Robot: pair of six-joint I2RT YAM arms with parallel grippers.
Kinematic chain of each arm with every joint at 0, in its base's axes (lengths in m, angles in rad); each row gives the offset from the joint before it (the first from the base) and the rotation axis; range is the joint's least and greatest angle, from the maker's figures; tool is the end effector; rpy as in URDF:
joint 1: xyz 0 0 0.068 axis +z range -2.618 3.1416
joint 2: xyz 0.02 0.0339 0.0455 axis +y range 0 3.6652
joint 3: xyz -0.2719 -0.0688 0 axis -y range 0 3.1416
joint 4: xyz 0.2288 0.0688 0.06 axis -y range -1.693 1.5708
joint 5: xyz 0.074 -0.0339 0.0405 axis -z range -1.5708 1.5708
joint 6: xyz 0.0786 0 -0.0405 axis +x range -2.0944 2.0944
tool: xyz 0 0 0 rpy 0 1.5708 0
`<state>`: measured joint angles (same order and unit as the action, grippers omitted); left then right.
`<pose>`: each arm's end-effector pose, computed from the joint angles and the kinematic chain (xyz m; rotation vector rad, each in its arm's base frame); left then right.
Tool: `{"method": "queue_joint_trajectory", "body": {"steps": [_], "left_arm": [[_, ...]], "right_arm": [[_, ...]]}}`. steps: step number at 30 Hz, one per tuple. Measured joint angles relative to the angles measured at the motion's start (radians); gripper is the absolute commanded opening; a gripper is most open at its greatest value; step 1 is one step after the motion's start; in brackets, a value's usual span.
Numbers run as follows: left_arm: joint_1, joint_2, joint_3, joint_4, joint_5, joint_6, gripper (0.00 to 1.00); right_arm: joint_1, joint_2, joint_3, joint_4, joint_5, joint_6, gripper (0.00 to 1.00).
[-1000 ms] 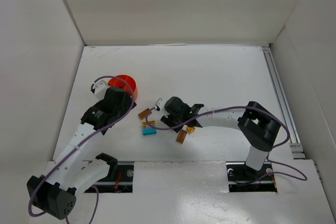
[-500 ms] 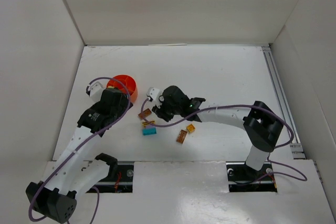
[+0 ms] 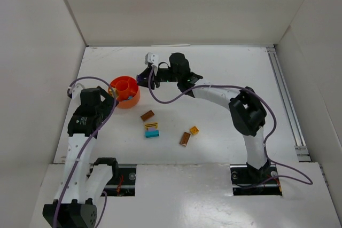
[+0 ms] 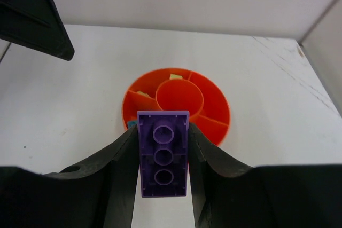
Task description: Sort the legos into containers by color
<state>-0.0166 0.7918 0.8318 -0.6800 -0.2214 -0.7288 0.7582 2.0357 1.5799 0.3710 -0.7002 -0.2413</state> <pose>0.1763 0.0143 0.2861 -0.8799 2.0143 -0.1741 0.3336 0.3857 0.2983 -1.2668 1.1741 0.9626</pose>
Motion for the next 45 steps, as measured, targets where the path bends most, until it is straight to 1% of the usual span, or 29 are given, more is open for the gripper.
{"method": "queue_joint_trajectory", "body": {"steps": [4, 8, 15, 19, 31, 45], "left_arm": [[0.005, -0.003, 0.0, 0.004, 0.018, 0.032, 1.0], [0.006, -0.003, 0.0, 0.007, 0.033, 0.052, 1.0], [0.006, -0.004, 0.003, 0.02, 0.052, 0.077, 1.0], [0.006, -0.004, 0.011, 0.026, 0.057, 0.088, 1.0], [0.006, -0.003, 0.018, 0.047, 0.072, 0.109, 1.0], [0.006, 0.004, 0.022, 0.055, 0.083, 0.12, 1.0]], "right_arm": [[0.004, 0.122, 0.091, 0.051, -0.108, 0.017, 0.3], [0.008, 0.213, 0.172, 0.074, -0.172, 0.039, 0.3], [0.008, 0.303, 0.307, 0.109, -0.216, 0.077, 0.3], [0.008, 0.345, 0.357, 0.132, -0.22, 0.099, 0.3], [0.005, 0.451, 0.402, 0.185, -0.24, 0.171, 0.32], [-0.032, 0.521, 0.417, 0.339, -0.284, 0.29, 0.38]]}}
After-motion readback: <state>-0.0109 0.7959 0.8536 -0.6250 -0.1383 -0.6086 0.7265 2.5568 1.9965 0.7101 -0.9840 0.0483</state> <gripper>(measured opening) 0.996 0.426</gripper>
